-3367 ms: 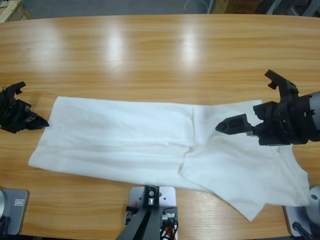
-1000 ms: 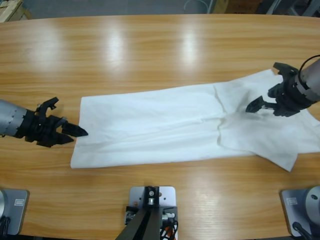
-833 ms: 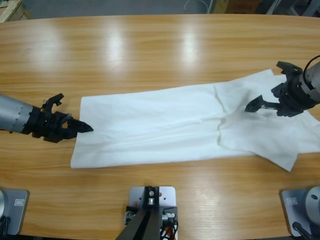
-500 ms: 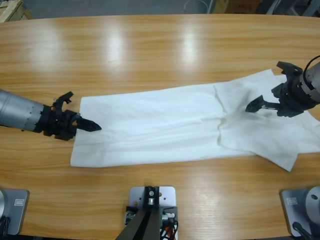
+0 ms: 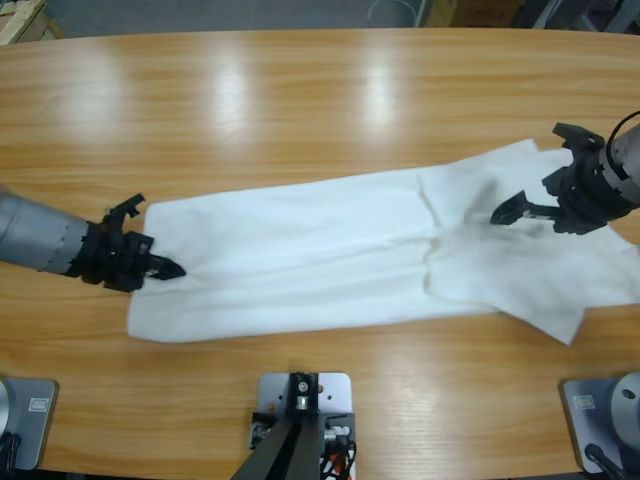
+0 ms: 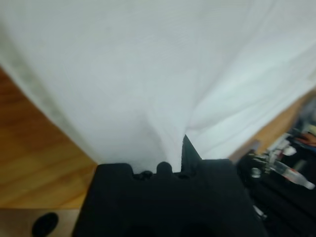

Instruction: Fold clothes

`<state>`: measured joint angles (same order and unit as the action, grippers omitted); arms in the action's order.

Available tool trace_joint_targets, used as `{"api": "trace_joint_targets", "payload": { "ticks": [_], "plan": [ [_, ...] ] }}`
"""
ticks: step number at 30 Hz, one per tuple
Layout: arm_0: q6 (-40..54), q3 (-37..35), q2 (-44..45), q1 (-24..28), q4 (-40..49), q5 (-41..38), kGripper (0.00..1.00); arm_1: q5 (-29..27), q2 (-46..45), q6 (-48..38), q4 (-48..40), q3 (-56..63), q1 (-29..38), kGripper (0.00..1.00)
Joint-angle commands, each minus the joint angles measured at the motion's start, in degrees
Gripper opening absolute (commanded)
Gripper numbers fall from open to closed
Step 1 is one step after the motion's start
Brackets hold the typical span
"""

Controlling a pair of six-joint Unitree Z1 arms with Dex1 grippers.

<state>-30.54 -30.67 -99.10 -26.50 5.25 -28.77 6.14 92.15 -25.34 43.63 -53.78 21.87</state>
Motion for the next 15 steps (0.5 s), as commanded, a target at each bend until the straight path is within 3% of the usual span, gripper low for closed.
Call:
{"api": "trace_joint_targets", "payload": {
  "ticks": [1, 8, 12, 15],
  "plan": [
    [8.17, -12.06, 4.99, 2.23, 23.75, 12.2, 0.0, 1.25, -1.1, -0.5, 0.58, 0.67, 0.72, 0.982],
    [12.88, -28.76, 6.03, 22.74, 48.94, 15.19, 0.0, 1.39, -2.06, -0.59, 0.49, 1.38, 0.74, 0.982],
    [17.78, -33.66, 5.69, 33.01, 55.76, 15.84, 0.0, 1.42, -2.24, -0.59, 0.49, 1.17, 0.72, 0.983],
    [21.4, -36.28, 6.06, 37.79, 60.47, 17.86, 0.0, 1.42, -2.41, -0.59, 0.49, 1.24, 0.72, 0.982]
  ]
}}
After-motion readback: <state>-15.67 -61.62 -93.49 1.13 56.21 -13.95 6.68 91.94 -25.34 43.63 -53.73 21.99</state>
